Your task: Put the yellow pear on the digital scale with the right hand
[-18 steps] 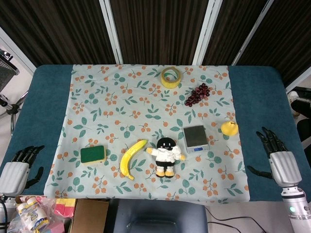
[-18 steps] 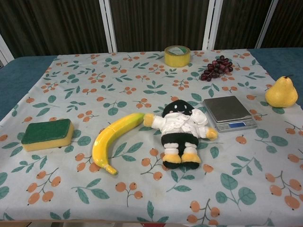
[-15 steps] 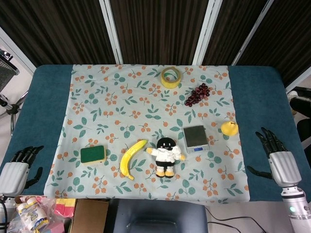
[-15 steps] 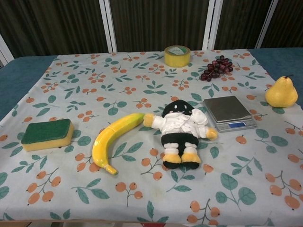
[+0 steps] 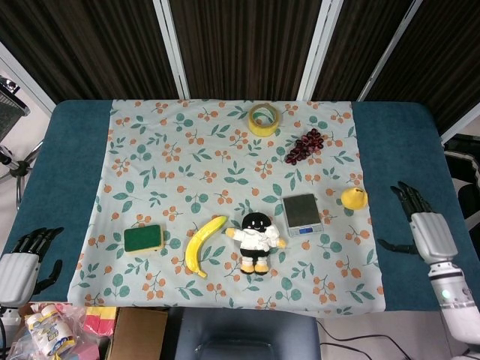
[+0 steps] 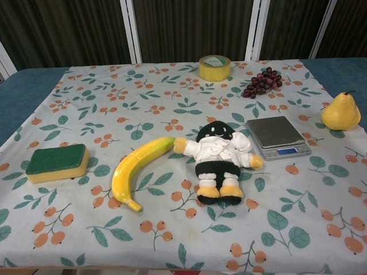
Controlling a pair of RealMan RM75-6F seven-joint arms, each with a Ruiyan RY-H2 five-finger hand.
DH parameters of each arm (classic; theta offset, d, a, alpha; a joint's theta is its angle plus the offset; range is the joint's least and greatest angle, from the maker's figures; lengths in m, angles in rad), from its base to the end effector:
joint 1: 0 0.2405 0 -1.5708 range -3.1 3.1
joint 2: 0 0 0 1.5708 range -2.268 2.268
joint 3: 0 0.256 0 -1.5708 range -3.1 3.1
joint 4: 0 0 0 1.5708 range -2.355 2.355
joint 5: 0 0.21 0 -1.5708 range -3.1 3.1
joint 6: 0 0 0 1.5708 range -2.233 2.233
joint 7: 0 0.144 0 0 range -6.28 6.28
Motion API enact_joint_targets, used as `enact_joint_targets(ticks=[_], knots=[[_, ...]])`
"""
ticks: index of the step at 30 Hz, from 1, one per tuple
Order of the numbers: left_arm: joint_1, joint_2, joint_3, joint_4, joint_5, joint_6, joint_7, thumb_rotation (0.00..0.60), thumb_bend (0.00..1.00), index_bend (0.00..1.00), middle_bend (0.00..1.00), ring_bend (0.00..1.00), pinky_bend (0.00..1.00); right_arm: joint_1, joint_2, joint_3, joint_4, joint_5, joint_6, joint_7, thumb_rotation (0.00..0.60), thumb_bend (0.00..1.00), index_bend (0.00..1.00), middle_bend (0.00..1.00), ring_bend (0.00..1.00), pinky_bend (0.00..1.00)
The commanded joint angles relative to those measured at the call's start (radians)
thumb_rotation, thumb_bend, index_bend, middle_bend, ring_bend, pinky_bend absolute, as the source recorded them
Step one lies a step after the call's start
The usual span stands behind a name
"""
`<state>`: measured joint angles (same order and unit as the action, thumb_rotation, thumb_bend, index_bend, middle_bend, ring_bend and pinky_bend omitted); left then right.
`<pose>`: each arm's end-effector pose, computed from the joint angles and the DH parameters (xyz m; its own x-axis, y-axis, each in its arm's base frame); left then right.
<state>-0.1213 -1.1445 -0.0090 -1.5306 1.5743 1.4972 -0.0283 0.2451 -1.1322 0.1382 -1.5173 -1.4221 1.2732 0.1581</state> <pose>-0.3113 0.1846 0.1503 0.4283 0.0129 0.9036 0.8987 -0.1109 -0.4244 -0.3081 -0.2517 0.1557 0.3055 -0.0568 0.9505 -0.9515 -0.0560 0.3024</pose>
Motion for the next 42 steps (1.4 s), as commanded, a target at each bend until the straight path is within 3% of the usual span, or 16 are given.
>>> enact_joint_targets(ticks=[1, 9, 21, 36, 42], knots=[[0.004, 0.004, 0.002, -0.002, 0.012, 0.013, -0.011, 0.600, 0.45, 0.18, 0.22, 0.16, 0.24, 0.058, -0.038, 0.048, 0.050, 0.073, -0.065, -0.040, 0.600, 0.23, 0.14, 0.19, 0.16, 0.33], [0.013, 0.009, -0.002, 0.005, 0.008, 0.028, -0.037, 0.600, 0.45, 0.19, 0.23, 0.16, 0.25, 0.173, -0.161, 0.090, 0.222, 0.204, -0.242, -0.100, 0.600, 0.23, 0.23, 0.25, 0.21, 0.34], [0.026, 0.014, -0.002, 0.013, 0.017, 0.054, -0.070, 0.600, 0.45, 0.20, 0.24, 0.16, 0.25, 0.278, -0.323, 0.098, 0.461, 0.275, -0.404, -0.095, 0.600, 0.23, 0.32, 0.29, 0.24, 0.35], [0.033, 0.016, -0.008, 0.021, 0.017, 0.067, -0.099, 0.600, 0.45, 0.20, 0.25, 0.16, 0.25, 0.337, -0.459, 0.104, 0.650, 0.319, -0.475, -0.118, 0.600, 0.23, 0.45, 0.38, 0.36, 0.47], [0.019, 0.012, -0.020, 0.022, 0.004, 0.047, -0.098, 0.600, 0.45, 0.21, 0.25, 0.16, 0.25, 0.350, -0.512, 0.115, 0.734, 0.329, -0.466, -0.131, 0.600, 0.23, 0.57, 0.46, 0.47, 0.57]])
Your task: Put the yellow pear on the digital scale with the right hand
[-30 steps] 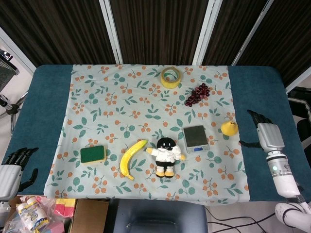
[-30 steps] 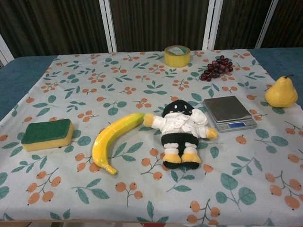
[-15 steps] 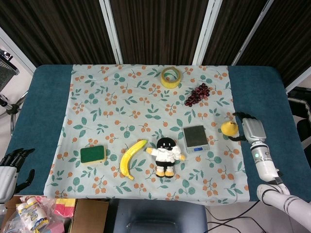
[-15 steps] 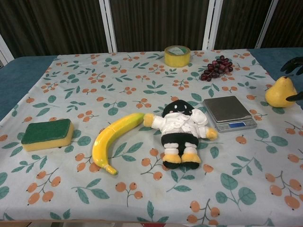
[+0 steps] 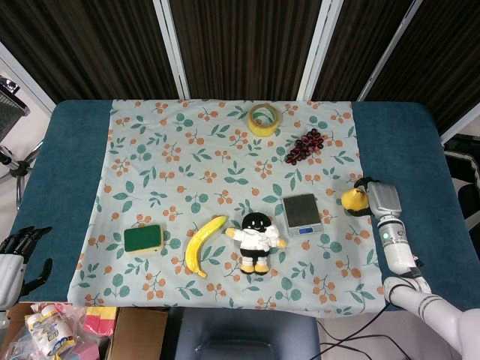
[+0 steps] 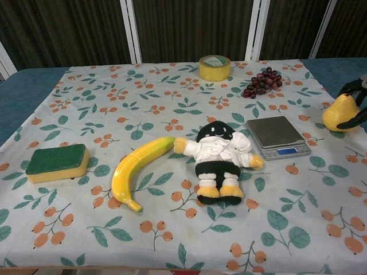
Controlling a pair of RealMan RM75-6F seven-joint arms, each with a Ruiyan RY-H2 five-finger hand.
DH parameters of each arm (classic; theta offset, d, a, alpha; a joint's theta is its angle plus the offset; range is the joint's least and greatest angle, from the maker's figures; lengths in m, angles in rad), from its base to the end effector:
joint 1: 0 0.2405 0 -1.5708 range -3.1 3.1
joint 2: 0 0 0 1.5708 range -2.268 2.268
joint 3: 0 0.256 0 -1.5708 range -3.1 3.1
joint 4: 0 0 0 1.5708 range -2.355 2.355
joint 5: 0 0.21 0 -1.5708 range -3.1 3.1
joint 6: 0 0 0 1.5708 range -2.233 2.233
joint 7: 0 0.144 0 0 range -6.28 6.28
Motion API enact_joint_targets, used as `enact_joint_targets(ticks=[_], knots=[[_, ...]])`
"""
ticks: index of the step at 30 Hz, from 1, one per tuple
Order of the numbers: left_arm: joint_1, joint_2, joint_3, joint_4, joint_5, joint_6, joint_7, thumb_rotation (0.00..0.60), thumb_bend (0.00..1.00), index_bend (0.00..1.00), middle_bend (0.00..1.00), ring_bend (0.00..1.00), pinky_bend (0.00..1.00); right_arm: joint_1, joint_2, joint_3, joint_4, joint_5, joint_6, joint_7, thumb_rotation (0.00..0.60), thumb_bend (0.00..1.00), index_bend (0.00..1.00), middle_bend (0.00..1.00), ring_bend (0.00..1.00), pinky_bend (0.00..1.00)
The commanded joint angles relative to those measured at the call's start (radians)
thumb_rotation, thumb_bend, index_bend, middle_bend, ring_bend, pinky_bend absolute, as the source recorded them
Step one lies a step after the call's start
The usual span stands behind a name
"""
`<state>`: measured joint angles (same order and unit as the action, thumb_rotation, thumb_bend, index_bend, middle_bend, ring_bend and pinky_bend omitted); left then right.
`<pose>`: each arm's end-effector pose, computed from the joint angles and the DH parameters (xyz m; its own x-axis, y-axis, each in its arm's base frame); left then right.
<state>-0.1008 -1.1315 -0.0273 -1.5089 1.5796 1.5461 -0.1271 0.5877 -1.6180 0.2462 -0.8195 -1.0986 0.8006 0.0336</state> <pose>-0.3147 0.1823 0.1651 0.3636 -0.0384 0.9308 0.9253 -0.1010 -0.3656 -0.3351 -0.3875 0.0506 0.3841 -0.2257 0.8953 -0.9000 0.1251 0.4176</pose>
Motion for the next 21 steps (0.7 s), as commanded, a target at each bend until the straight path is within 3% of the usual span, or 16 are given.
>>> enact_joint_targets(ticks=[1, 5, 10, 21], knots=[[-0.003, -0.001, -0.002, 0.000, -0.002, -0.004, 0.001, 0.600, 0.45, 0.21, 0.25, 0.16, 0.25, 0.009, -0.035, 0.010, 0.049, 0.006, 0.013, -0.005, 0.600, 0.24, 0.60, 0.49, 0.50, 0.60], [-0.011, -0.003, -0.008, 0.001, -0.009, -0.016, 0.002, 0.600, 0.45, 0.21, 0.25, 0.16, 0.25, 0.012, -0.061, 0.021, 0.090, 0.000, 0.035, 0.012, 0.600, 0.31, 0.74, 0.60, 0.61, 0.70], [-0.015, -0.005, -0.010, 0.002, -0.012, -0.022, 0.007, 0.600, 0.45, 0.21, 0.25, 0.16, 0.25, 0.002, -0.051, 0.021, 0.053, -0.042, 0.103, 0.049, 0.600, 0.33, 0.77, 0.62, 0.63, 0.73], [0.037, 0.005, 0.011, -0.031, 0.023, 0.065, 0.064, 0.600, 0.45, 0.21, 0.26, 0.17, 0.25, -0.013, 0.092, -0.017, -0.326, -0.164, 0.199, 0.025, 0.600, 0.33, 0.77, 0.62, 0.63, 0.73]])
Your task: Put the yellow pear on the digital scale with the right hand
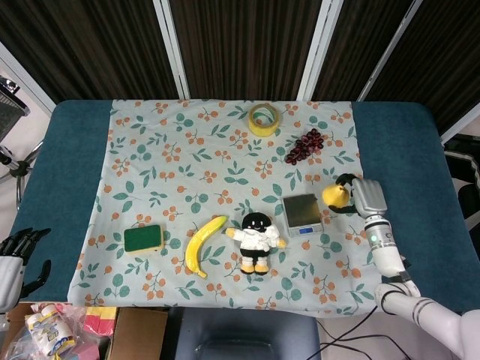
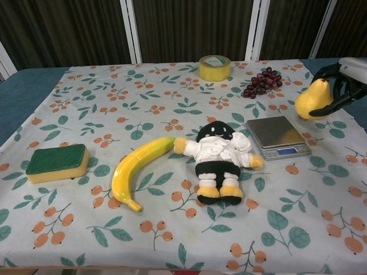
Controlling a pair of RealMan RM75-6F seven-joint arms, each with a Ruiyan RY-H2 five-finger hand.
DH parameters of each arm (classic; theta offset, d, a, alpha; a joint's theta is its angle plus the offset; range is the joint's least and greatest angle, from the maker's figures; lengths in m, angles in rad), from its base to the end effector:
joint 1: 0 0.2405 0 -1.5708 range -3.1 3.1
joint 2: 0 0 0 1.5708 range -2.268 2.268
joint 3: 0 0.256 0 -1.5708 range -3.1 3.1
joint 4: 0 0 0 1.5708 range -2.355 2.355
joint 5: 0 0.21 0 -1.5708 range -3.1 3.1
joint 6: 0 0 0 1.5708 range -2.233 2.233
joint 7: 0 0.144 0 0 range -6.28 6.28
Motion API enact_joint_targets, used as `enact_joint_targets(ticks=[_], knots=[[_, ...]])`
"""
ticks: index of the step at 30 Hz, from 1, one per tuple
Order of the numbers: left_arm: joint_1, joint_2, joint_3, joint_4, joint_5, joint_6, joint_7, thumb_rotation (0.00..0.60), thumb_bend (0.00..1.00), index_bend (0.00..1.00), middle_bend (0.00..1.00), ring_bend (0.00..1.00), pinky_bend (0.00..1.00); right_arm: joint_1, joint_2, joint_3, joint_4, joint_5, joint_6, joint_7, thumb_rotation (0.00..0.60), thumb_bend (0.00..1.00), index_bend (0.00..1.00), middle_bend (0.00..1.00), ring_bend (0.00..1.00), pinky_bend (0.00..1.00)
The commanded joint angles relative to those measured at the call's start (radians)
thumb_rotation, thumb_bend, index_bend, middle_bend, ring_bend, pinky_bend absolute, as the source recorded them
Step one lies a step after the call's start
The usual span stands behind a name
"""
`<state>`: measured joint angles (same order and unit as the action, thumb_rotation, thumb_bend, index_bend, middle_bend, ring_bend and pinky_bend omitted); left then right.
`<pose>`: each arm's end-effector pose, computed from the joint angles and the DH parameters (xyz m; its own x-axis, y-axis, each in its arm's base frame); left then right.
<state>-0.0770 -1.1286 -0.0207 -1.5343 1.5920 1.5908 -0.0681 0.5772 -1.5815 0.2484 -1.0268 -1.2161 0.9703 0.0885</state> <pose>-0.3104 0.1726 0.1675 0.3942 -0.0697 0.9164 0.9120 -0.0936 -0.3995 -0.2792 -0.3776 0.0422 0.2976 -0.1326 0.9454 -0.9547 -0.0464 0.2940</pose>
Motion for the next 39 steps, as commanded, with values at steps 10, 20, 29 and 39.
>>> enact_joint_targets(ticks=[10, 20, 29, 39], knots=[[0.023, 0.012, 0.015, -0.019, 0.033, 0.032, 0.009, 0.600, 0.45, 0.22, 0.27, 0.18, 0.26, 0.021, 0.044, -0.031, -0.191, -0.045, 0.033, -0.139, 0.600, 0.33, 0.77, 0.62, 0.63, 0.73], [0.008, 0.011, 0.005, -0.023, 0.020, 0.001, 0.014, 0.600, 0.45, 0.22, 0.27, 0.18, 0.27, 0.041, -0.009, -0.032, -0.115, -0.014, 0.009, -0.171, 0.600, 0.33, 0.75, 0.62, 0.63, 0.73], [0.012, 0.013, 0.007, -0.025, 0.018, 0.001, 0.012, 0.600, 0.45, 0.22, 0.27, 0.18, 0.27, 0.058, -0.038, -0.042, -0.063, -0.022, -0.029, -0.125, 0.600, 0.33, 0.60, 0.57, 0.51, 0.66], [0.018, 0.014, 0.009, -0.027, 0.023, 0.008, 0.012, 0.600, 0.45, 0.22, 0.27, 0.18, 0.27, 0.047, -0.001, -0.059, -0.095, -0.058, -0.030, -0.051, 0.600, 0.33, 0.25, 0.29, 0.21, 0.49]])
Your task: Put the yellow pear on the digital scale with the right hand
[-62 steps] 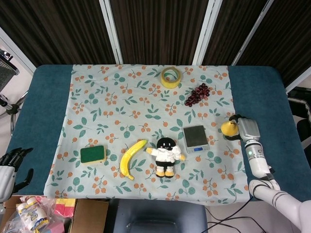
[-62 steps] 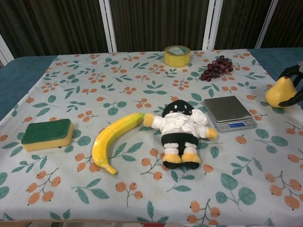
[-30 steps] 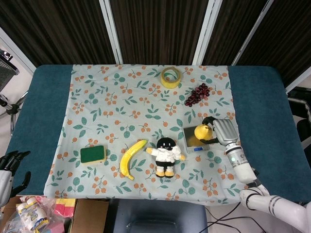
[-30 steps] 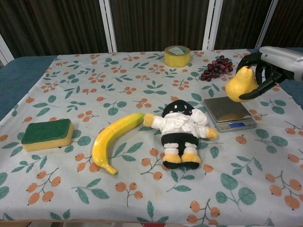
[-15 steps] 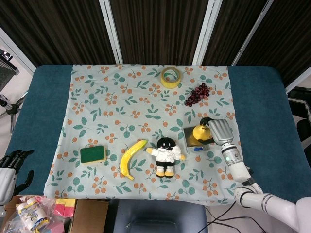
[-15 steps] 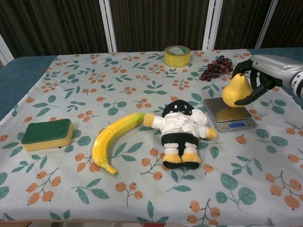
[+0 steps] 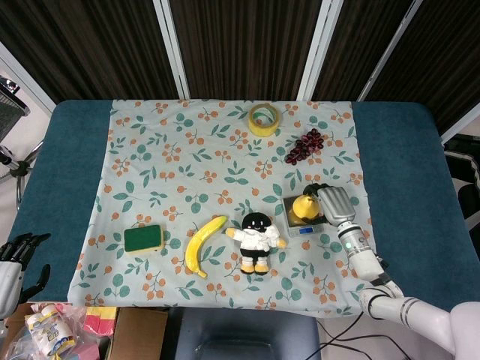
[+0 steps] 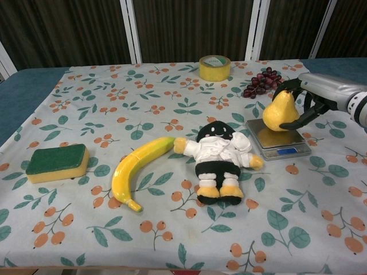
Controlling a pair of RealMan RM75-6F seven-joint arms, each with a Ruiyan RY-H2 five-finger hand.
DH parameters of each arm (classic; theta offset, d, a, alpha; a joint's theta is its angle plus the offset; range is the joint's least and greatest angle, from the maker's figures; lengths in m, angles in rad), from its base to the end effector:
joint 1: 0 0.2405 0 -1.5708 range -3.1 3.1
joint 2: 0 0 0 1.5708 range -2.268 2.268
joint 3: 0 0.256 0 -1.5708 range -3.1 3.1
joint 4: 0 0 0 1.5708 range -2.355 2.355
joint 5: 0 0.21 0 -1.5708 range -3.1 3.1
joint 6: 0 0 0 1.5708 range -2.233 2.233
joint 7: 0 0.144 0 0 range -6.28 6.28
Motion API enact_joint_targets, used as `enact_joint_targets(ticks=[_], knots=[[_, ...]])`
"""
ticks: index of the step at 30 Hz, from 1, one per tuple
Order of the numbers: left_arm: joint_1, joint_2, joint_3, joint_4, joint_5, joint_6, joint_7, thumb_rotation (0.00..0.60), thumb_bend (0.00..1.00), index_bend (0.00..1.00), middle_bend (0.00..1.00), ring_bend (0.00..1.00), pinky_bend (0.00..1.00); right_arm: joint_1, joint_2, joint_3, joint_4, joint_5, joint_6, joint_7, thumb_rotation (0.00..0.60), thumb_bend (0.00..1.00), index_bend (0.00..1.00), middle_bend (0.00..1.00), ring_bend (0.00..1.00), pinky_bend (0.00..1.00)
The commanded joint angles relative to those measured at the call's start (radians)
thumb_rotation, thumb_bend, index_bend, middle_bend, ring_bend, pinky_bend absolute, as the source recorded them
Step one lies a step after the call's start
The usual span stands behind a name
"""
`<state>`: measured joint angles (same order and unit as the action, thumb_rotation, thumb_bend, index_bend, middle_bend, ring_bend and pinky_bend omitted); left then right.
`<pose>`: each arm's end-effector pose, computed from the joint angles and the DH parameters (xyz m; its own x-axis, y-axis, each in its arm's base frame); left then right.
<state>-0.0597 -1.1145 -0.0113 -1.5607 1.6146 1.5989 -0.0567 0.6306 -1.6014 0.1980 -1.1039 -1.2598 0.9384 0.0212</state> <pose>-0.3068 0.1647 0.1680 0.3940 -0.0604 0.9171 0.9117 -0.1004 -0.3983 -0.2414 -0.3708 0.0068 0.3533 -0.2198 0.9093 -0.9295 -0.1925 0.3146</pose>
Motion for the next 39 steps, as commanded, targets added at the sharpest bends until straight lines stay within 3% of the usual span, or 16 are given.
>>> enact_joint_targets(ticks=[1, 6, 11, 16, 22, 27, 39], knots=[[0.000, 0.000, 0.000, 0.000, 0.001, 0.000, 0.002, 0.600, 0.45, 0.22, 0.27, 0.18, 0.28, -0.008, 0.024, -0.010, -0.024, -0.016, 0.002, 0.020, 0.600, 0.33, 0.21, 0.26, 0.18, 0.48], [0.000, -0.001, 0.001, -0.001, 0.002, -0.002, 0.006, 0.600, 0.45, 0.22, 0.27, 0.18, 0.28, -0.021, 0.063, -0.019, -0.066, -0.029, 0.010, 0.042, 0.600, 0.31, 0.06, 0.14, 0.07, 0.40], [0.002, -0.001, 0.004, -0.002, 0.007, 0.000, 0.009, 0.600, 0.45, 0.22, 0.27, 0.18, 0.27, -0.040, 0.106, -0.024, -0.109, -0.045, 0.034, 0.072, 0.600, 0.31, 0.05, 0.10, 0.03, 0.37], [0.002, -0.003, 0.001, 0.000, 0.004, 0.000, 0.015, 0.600, 0.45, 0.22, 0.27, 0.18, 0.28, -0.105, 0.185, -0.018, -0.198, -0.059, 0.145, 0.100, 0.600, 0.31, 0.05, 0.10, 0.03, 0.35], [0.012, -0.011, -0.001, 0.003, -0.007, 0.007, 0.037, 0.600, 0.45, 0.22, 0.27, 0.18, 0.28, -0.236, 0.324, -0.041, -0.375, -0.029, 0.303, -0.016, 0.600, 0.31, 0.00, 0.10, 0.03, 0.34], [0.013, -0.020, -0.007, 0.003, -0.022, 0.002, 0.068, 0.600, 0.45, 0.22, 0.27, 0.18, 0.28, -0.352, 0.374, -0.075, -0.450, -0.021, 0.440, -0.064, 0.600, 0.31, 0.00, 0.09, 0.03, 0.29], [-0.009, -0.029, -0.012, -0.008, -0.037, -0.044, 0.116, 0.600, 0.45, 0.22, 0.26, 0.18, 0.28, -0.417, 0.396, -0.105, -0.471, -0.033, 0.461, -0.091, 0.600, 0.31, 0.00, 0.03, 0.00, 0.28]])
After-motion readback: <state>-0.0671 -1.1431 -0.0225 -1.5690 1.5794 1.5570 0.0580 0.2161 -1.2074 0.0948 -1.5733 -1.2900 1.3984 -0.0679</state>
